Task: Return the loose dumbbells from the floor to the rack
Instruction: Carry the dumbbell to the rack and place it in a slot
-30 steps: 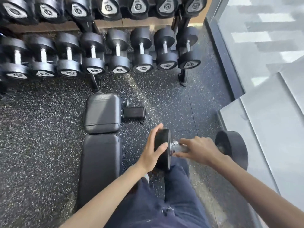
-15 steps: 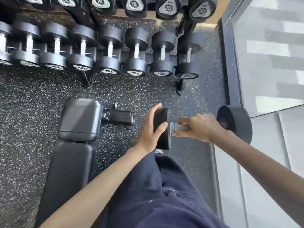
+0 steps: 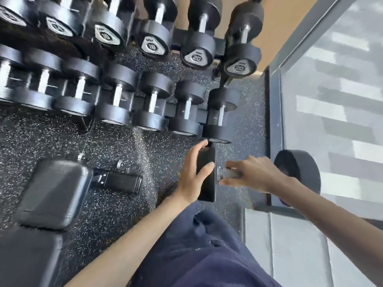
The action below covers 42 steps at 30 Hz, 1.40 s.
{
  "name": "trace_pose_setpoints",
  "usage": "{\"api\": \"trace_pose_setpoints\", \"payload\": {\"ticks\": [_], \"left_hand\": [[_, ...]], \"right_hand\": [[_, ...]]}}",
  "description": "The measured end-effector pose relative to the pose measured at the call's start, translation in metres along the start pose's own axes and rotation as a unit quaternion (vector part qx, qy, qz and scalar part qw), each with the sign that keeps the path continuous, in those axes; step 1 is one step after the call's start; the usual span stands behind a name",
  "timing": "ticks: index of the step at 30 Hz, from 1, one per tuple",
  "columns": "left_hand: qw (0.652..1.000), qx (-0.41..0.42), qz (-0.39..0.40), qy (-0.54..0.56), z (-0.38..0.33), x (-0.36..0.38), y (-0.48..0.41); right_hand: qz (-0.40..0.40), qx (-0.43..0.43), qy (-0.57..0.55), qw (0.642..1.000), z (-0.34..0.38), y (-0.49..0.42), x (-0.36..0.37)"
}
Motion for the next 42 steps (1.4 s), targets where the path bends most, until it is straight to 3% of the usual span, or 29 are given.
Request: {"api": "trace_pose_setpoints", "payload": {"ticks": [9,16,22,34,42], "left_hand": [[0.998,-0.013,-0.06,-0.012,-0.026,0.053,-0.111],[0.981,-0.006,-0.191,-0.009,-0.044,0.124,-0.18],[0.967,0.017,-0.254,0.031,-0.069,0.155,-0.248],[0.932,0.092,-0.343,0.075,-0.106,0.092,-0.382],[0.884,0.145,-0.437,0.079,-0.145,0.038,-0.477]], "right_hand": [[0.024,-0.065,0.02,0.997,-0.12,-0.068,-0.058],[0.039,-0.158,0.048,0.986,-0.216,-0.111,-0.1],[0.028,-0.214,0.135,0.967,-0.274,-0.154,-0.157],[-0.013,-0.293,0.233,0.927,-0.278,-0.283,-0.28],[-0.076,-0.386,0.316,0.864,-0.269,-0.381,-0.372]]}}
Point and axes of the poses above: each hand's wrist, its own y-axis away from the middle knuckle, its own x-axis out of the palm, z = x × y, the point moved 1 cm from there along -y, towards the middle knuckle, and after that the axes turned 2 degrees about -x, right-handed, at the moved point
